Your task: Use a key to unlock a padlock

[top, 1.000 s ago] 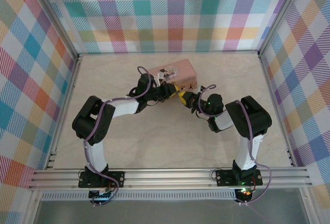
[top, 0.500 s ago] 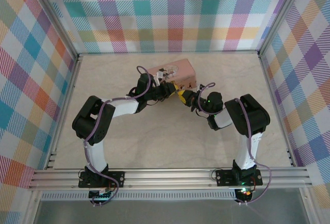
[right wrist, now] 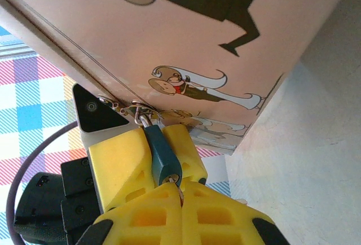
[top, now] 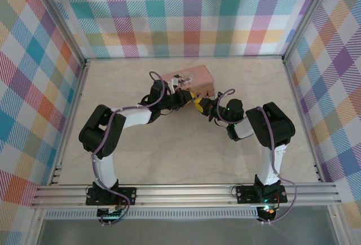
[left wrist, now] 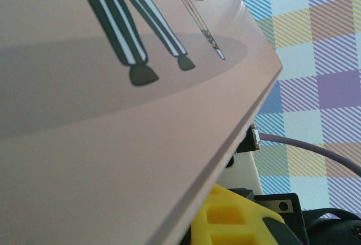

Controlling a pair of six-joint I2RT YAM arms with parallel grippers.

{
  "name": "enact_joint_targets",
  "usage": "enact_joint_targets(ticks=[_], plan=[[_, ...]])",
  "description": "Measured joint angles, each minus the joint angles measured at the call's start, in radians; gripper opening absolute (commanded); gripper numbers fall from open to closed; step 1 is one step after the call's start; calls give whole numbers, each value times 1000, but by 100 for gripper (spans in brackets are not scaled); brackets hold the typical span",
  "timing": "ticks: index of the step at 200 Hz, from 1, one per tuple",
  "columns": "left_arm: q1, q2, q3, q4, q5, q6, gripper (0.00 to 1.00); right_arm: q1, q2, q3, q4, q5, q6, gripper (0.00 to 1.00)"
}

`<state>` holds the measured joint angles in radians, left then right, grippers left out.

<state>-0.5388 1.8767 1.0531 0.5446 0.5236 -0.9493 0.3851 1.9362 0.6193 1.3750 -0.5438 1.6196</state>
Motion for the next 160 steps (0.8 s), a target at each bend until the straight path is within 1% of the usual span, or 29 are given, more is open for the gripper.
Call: enact_joint_targets(ticks=[51, 90, 101, 124, 160], plan=[[0, 0, 2, -7, -2, 3, 0, 0, 0, 0, 0, 0, 1, 0], [0, 0, 2, -6, -5, 3, 0, -1, 0, 0, -1, 0, 4, 6], [0, 0, 2, -7, -5, 3, 0, -1, 0, -1, -1, 0, 3, 9], [0, 0, 2, -16, 5, 5, 0, -3, 0, -3, -2, 5, 0, 23], [0, 0, -5, -22, 28, 19, 0, -6, -2, -38, -6, 9, -10, 33]])
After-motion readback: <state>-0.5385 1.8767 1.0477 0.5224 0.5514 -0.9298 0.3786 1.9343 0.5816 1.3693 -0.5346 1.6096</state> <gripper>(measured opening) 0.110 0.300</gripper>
